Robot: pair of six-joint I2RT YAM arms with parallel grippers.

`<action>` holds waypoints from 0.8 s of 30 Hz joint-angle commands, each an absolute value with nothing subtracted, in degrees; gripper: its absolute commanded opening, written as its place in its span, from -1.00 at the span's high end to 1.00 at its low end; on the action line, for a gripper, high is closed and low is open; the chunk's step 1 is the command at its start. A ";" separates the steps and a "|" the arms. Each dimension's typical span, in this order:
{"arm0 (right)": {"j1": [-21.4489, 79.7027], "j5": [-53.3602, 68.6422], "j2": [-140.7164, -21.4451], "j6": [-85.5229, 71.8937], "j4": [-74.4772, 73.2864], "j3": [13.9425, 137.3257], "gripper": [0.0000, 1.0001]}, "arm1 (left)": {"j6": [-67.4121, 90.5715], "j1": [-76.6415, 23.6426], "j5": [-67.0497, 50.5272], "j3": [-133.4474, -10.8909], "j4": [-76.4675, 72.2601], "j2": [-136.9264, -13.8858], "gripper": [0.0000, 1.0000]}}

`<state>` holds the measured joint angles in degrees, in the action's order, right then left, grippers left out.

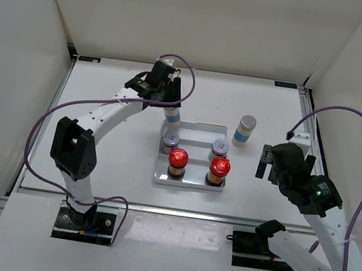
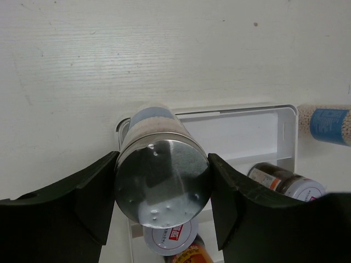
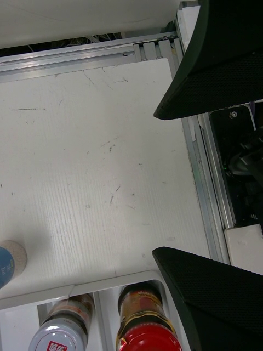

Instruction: Organize the condiment bottles

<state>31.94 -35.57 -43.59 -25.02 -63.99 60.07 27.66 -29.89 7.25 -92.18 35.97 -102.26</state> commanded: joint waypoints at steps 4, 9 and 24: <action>31.90 -35.60 -43.51 -24.52 -62.40 59.94 -1.00 | 28.48 -31.28 7.82 -89.39 37.71 -99.14 0.09; 31.90 -35.60 -43.51 -24.52 -62.40 59.94 -1.00 | 29.00 -31.82 8.35 -88.77 37.71 -99.75 0.09; 31.90 -35.60 -43.51 -24.52 -62.40 59.94 -1.00 | 29.00 -31.82 9.40 -85.87 37.71 -101.51 -0.05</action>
<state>31.94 -35.55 -43.59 -25.02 -63.99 60.07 28.29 -31.64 9.82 -87.57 34.02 -99.46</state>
